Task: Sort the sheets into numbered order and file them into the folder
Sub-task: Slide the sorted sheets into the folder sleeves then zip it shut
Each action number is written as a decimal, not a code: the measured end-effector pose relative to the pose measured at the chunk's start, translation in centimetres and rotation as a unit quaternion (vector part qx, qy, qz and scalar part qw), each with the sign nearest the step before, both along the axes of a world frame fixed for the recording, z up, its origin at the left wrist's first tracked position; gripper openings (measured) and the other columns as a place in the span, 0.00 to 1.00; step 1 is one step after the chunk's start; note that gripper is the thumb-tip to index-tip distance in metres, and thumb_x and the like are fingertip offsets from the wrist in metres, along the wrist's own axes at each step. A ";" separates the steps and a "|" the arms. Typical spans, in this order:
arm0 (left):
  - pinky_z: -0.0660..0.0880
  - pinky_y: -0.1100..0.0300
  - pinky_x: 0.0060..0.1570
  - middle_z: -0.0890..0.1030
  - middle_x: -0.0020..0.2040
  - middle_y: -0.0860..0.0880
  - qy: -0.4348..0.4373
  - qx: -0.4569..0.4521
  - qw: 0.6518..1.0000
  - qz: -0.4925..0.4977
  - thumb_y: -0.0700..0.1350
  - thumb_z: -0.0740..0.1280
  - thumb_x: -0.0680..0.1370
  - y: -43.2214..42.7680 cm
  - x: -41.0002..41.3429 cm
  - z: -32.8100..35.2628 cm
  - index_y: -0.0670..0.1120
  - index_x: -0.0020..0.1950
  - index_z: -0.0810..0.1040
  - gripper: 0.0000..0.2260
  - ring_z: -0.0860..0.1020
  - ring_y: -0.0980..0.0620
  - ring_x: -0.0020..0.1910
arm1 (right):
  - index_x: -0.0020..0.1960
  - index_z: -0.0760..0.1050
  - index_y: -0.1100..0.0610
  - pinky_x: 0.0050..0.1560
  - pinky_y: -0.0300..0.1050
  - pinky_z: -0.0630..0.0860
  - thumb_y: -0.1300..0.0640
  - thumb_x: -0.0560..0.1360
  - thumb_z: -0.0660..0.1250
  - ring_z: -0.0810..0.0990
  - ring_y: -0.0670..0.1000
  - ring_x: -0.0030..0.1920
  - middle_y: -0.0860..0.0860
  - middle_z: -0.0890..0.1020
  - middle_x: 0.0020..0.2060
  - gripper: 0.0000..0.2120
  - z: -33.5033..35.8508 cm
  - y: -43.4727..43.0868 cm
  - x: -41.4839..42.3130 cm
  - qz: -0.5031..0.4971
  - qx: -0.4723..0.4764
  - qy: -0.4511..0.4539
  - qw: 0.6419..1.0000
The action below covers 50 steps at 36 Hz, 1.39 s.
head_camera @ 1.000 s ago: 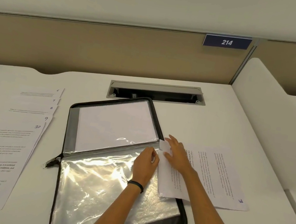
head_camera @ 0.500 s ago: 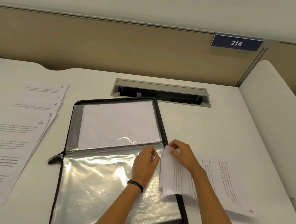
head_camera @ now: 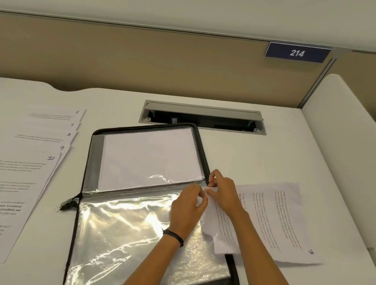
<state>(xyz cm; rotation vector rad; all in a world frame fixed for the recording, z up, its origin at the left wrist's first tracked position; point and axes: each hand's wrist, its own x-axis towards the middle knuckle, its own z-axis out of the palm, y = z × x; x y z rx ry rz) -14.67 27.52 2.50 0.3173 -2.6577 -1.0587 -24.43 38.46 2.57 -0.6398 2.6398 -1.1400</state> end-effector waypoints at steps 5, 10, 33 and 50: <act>0.72 0.63 0.35 0.77 0.43 0.58 0.003 -0.005 1.000 -0.011 0.56 0.63 0.79 -0.4 0.3 -0.3 0.51 0.45 0.76 0.10 0.74 0.60 0.41 | 0.44 0.71 0.54 0.47 0.45 0.70 0.61 0.66 0.74 0.72 0.50 0.40 0.49 0.75 0.40 0.13 -1.0 -0.2 0.4 -0.031 0.044 0.098 0.994; 0.68 0.70 0.38 0.77 0.45 0.59 -0.002 -0.003 1.000 -0.005 0.53 0.64 0.79 -1.2 0.7 -0.9 0.51 0.47 0.77 0.07 0.73 0.61 0.45 | 0.40 0.78 0.54 0.50 0.41 0.68 0.53 0.68 0.75 0.73 0.45 0.41 0.46 0.76 0.42 0.07 -2.0 0.2 1.3 -0.037 0.032 0.092 0.995; 0.53 0.53 0.75 0.67 0.72 0.53 -0.016 -0.005 0.995 -0.096 0.59 0.54 0.80 -0.9 3.5 -3.3 0.51 0.71 0.69 0.23 0.61 0.55 0.73 | 0.64 0.74 0.56 0.47 0.32 0.72 0.65 0.78 0.62 0.76 0.48 0.50 0.52 0.78 0.52 0.16 0.1 1.5 2.9 -0.018 -0.049 -0.137 0.989; 0.32 0.61 0.73 0.49 0.75 0.58 -0.046 -0.111 0.982 -0.149 0.69 0.48 0.75 -0.8 4.4 -3.4 0.52 0.75 0.62 0.33 0.43 0.60 0.75 | 0.65 0.73 0.64 0.68 0.60 0.61 0.64 0.75 0.66 0.66 0.66 0.67 0.67 0.67 0.67 0.19 -0.7 14.1 2.2 -0.358 0.062 -0.001 0.932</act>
